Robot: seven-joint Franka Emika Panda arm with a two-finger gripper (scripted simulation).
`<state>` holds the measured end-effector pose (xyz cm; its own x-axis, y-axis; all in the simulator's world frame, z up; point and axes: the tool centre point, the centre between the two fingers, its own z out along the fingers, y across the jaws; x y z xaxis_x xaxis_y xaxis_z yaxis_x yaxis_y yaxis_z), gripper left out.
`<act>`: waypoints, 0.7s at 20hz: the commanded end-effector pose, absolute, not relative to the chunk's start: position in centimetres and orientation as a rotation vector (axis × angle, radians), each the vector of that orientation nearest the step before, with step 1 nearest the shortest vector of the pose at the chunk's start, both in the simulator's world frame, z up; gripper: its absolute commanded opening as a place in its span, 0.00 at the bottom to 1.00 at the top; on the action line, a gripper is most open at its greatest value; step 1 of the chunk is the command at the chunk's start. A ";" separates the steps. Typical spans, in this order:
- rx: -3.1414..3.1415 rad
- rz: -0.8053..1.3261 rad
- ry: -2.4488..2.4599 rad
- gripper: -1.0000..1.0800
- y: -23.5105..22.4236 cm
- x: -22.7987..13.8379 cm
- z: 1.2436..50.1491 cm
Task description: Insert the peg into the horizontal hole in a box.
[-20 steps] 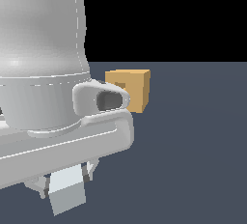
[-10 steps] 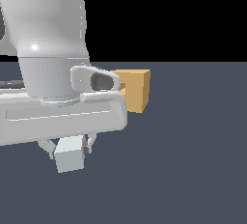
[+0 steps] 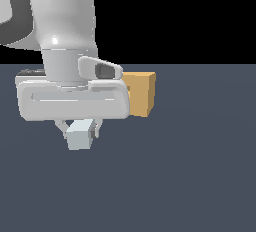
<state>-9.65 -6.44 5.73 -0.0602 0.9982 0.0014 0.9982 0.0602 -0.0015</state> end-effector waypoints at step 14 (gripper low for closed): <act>-2.441 -0.001 -1.978 0.00 0.8 -8.1 8.0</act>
<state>-8.37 0.17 7.68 0.1810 0.9835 0.0003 0.9835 -0.1810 -0.0019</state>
